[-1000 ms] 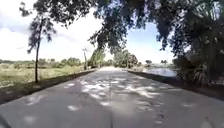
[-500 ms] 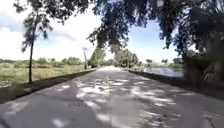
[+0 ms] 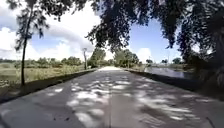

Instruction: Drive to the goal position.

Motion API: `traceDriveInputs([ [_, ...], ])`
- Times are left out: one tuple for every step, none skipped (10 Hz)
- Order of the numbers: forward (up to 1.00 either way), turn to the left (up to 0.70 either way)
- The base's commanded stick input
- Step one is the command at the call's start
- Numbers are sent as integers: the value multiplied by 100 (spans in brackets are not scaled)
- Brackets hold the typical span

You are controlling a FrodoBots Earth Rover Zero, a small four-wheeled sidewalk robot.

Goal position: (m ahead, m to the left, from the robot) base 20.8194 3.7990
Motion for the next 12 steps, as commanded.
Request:
traceDriveInputs([
  [70, 0],
  [70, 0],
  [70, 0],
  [70, 0],
  [70, 0],
  [70, 0],
  [70, 0],
  [70, 0],
  [70, 0],
  [70, 0],
  [70, 0],
  [70, 0],
])
